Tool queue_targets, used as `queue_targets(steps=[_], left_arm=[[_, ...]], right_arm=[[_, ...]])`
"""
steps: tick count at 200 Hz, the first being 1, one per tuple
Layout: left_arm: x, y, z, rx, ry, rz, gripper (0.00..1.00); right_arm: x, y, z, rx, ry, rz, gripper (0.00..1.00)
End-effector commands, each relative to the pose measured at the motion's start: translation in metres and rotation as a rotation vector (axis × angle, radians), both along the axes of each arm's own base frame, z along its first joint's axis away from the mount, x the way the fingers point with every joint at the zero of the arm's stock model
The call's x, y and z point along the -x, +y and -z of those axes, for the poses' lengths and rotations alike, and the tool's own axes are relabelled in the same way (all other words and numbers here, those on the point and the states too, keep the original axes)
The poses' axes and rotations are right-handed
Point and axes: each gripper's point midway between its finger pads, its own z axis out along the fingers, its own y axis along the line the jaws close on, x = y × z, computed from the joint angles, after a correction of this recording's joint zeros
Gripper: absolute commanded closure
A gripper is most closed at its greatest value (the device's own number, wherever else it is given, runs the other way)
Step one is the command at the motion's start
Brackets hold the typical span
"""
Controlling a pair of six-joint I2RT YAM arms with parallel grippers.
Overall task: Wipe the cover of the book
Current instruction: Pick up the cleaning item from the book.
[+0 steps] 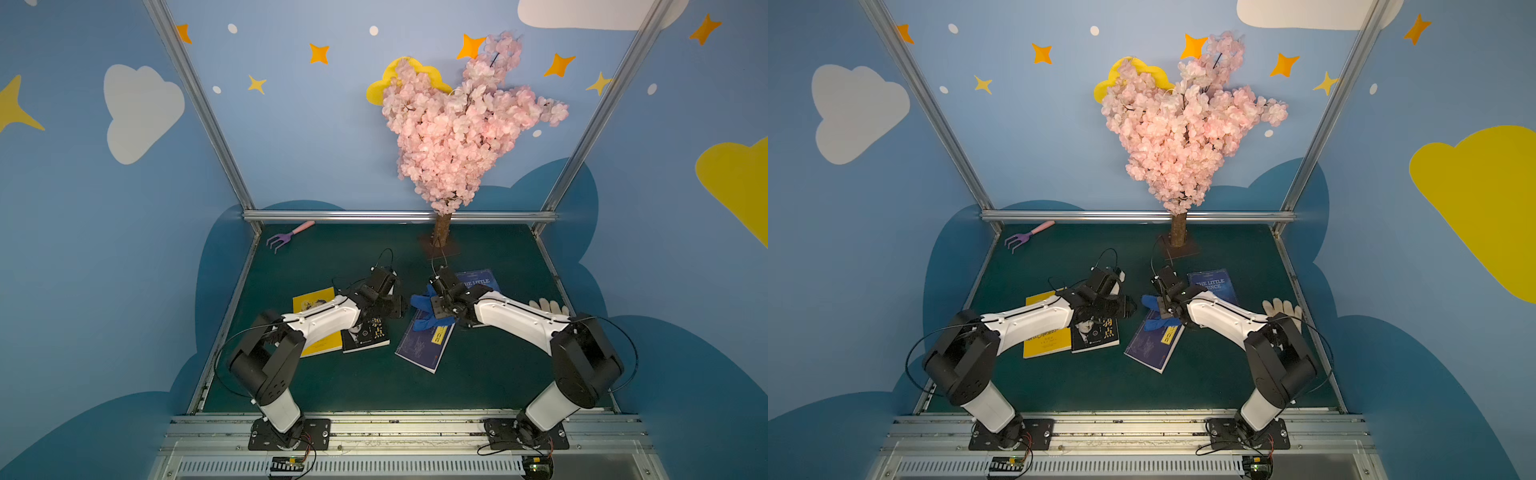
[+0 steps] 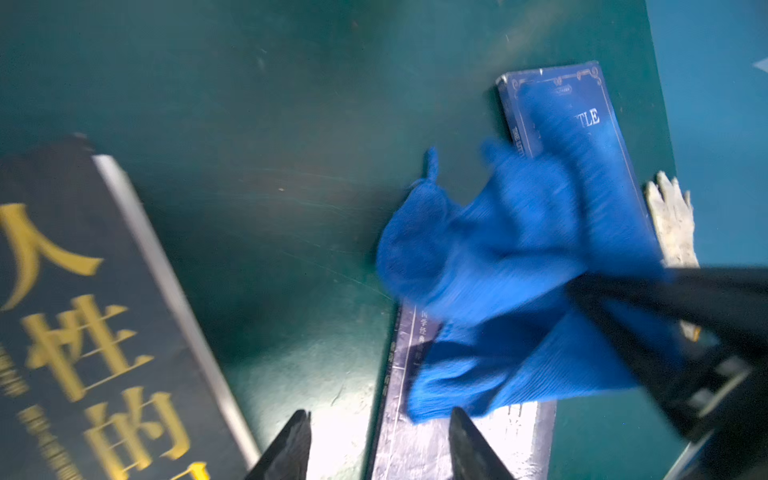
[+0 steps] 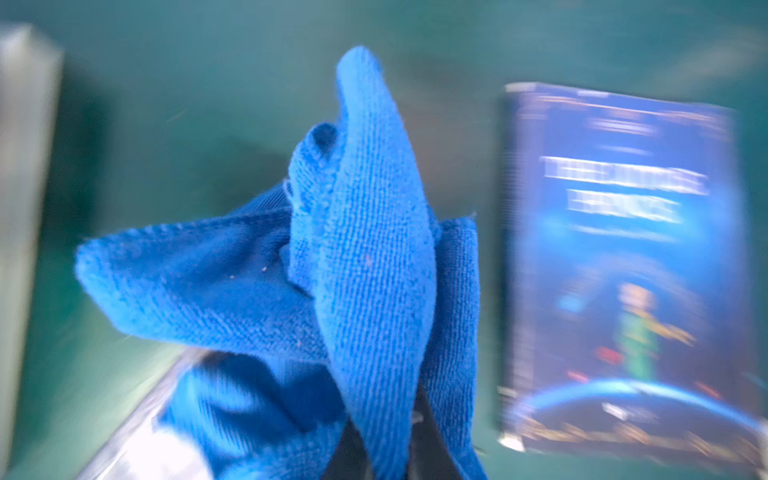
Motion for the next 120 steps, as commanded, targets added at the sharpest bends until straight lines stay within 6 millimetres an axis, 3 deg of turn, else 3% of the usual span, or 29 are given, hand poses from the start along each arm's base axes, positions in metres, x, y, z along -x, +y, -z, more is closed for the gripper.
queue_targets(steps=[1, 44, 78, 120], left_arm=[[0.010, -0.020, 0.012, 0.022, 0.045, 0.076, 0.45], [0.021, -0.056, 0.021, -0.096, 0.075, 0.271, 0.44], [0.042, -0.086, 0.024, -0.170, 0.097, 0.403, 0.44], [0.065, -0.090, 0.017, -0.090, 0.126, 0.381, 0.45]], right_arm=[[-0.004, -0.032, -0.013, -0.031, -0.066, 0.154, 1.00], [0.002, -0.062, -0.034, -0.067, -0.162, 0.252, 1.00], [0.007, -0.086, -0.036, -0.097, -0.203, 0.370, 1.00], [0.007, -0.092, -0.033, -0.131, -0.189, 0.399, 1.00]])
